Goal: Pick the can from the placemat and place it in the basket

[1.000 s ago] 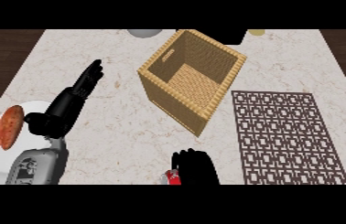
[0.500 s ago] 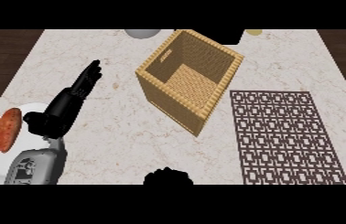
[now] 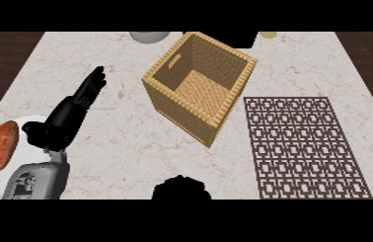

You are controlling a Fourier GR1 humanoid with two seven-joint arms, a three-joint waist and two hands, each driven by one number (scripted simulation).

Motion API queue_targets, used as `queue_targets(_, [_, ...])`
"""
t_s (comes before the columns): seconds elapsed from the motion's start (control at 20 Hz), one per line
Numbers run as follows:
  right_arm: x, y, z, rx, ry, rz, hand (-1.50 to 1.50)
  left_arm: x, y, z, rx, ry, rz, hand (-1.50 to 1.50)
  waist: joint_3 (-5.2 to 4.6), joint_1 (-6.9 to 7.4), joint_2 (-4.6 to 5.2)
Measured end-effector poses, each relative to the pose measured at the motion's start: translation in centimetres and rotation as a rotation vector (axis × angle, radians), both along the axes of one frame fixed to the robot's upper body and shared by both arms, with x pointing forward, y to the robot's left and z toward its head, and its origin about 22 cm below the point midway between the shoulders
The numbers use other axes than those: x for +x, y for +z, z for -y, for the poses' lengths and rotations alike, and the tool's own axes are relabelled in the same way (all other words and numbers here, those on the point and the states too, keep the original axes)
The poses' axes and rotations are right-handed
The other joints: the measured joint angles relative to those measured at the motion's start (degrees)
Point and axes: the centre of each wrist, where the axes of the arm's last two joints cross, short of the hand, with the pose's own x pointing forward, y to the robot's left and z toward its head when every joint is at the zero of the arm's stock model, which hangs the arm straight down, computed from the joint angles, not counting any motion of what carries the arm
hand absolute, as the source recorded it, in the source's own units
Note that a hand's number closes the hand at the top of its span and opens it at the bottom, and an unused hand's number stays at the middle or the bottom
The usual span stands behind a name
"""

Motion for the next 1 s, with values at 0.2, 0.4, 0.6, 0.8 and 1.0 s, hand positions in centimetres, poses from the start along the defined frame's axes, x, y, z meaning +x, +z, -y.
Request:
queue_targets(0.2, [0.3,0.3,0.0,-0.029,-0.045,0.060,1.50,-0.4,-0.3,-0.3,0.008,0.004,-0.003,0.00,-0.05,-0.20,-0.11])
queue_targets(0.4, [0.5,0.6,0.1,-0.054,-0.069,0.121,1.50,-0.4,-0.2,-0.2,0.002,0.004,0.005,0.00,-0.06,-0.03,0.16])
queue_targets(0.6, [0.7,0.9,0.1,-0.066,-0.101,0.170,1.50,-0.3,-0.1,0.2,0.000,-0.001,0.006,0.00,-0.04,0.08,0.42])
queue_targets(0.8, [0.9,1.1,0.3,-0.064,-0.144,0.224,1.50,-0.2,0.0,0.2,0.000,0.003,0.013,0.00,-0.01,0.25,0.67])
queue_targets(1.0, [1.6,1.6,0.5,-0.042,-0.202,0.277,1.50,-0.2,0.2,0.2,0.001,-0.005,0.021,0.00,0.06,0.54,0.86])
